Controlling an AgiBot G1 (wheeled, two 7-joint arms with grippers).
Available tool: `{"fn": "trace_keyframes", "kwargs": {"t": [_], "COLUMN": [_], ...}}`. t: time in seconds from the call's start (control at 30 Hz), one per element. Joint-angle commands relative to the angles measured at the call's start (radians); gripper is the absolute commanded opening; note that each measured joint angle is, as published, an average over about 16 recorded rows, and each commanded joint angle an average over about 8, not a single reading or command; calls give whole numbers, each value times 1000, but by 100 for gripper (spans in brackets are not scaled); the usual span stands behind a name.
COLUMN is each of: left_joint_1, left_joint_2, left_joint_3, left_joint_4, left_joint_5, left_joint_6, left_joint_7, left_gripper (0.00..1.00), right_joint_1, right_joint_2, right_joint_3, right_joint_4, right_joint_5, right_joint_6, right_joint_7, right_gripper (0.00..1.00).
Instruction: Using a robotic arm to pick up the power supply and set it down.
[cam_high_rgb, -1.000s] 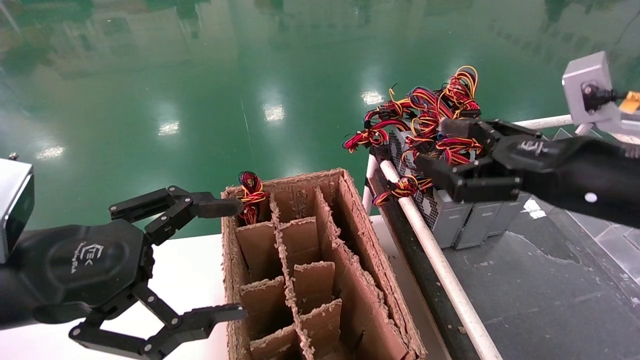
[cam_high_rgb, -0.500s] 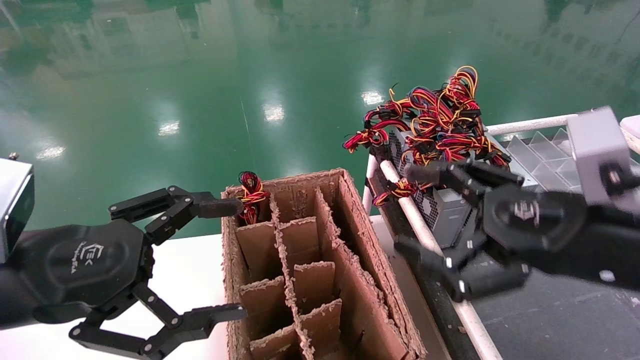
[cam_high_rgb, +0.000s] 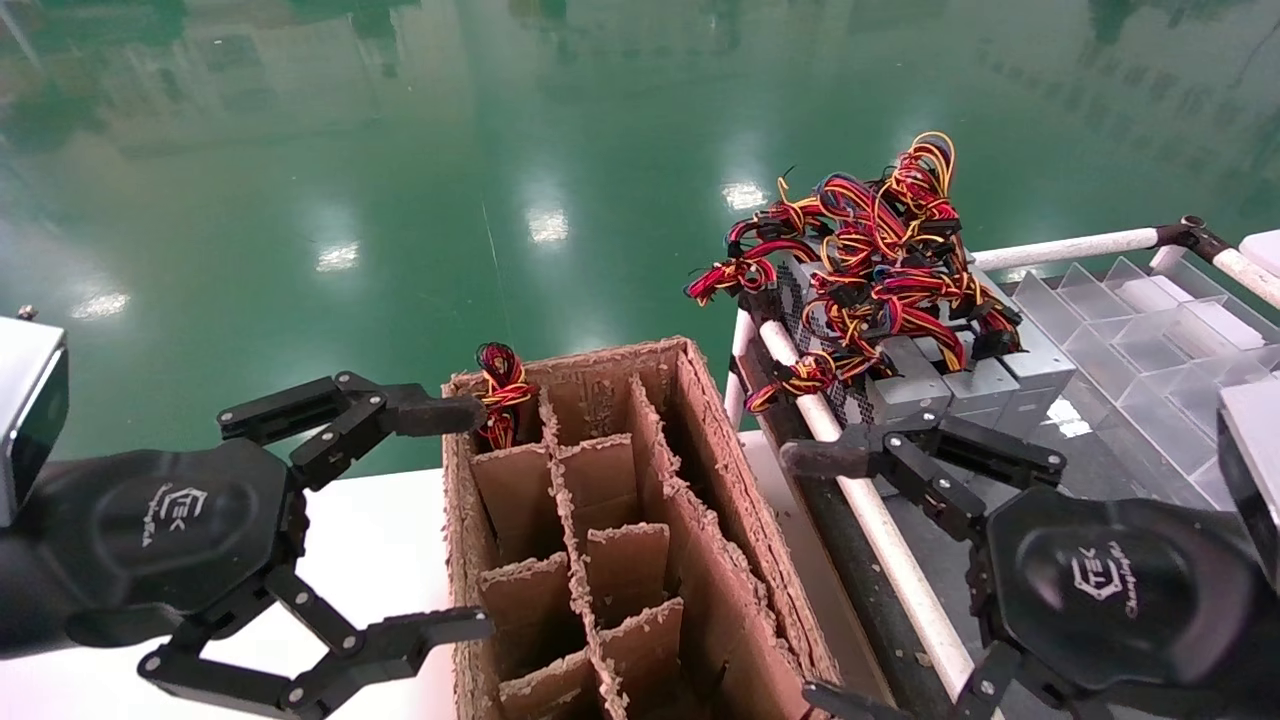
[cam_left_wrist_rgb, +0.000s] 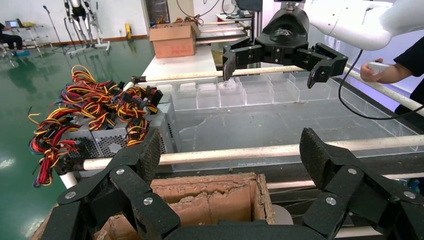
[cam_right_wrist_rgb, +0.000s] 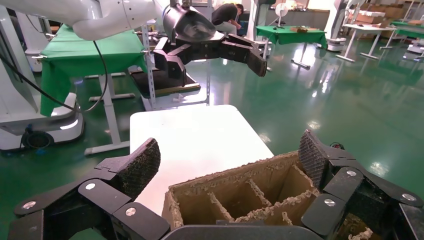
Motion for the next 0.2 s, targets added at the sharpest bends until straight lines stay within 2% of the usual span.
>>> {"fn": "trace_keyframes", "kwargs": {"t": [0.03,0.2], "left_joint_1": [0,0], "left_joint_2": [0,0], "left_joint_3": [0,0], "left_joint_4": [0,0], "left_joint_5": [0,0], "left_joint_6": [0,0], "left_joint_7": [0,0], "left_gripper": [100,100], "right_joint_1": [-9,-4], "right_joint_2": [-1,-1], "right_joint_3": [11,5], "right_joint_4": [2,1], "right_joint_5": [1,1], "right_joint_6": [-14,-6], "right_joint_7": [-5,-2], "right_gripper": [100,100]}}
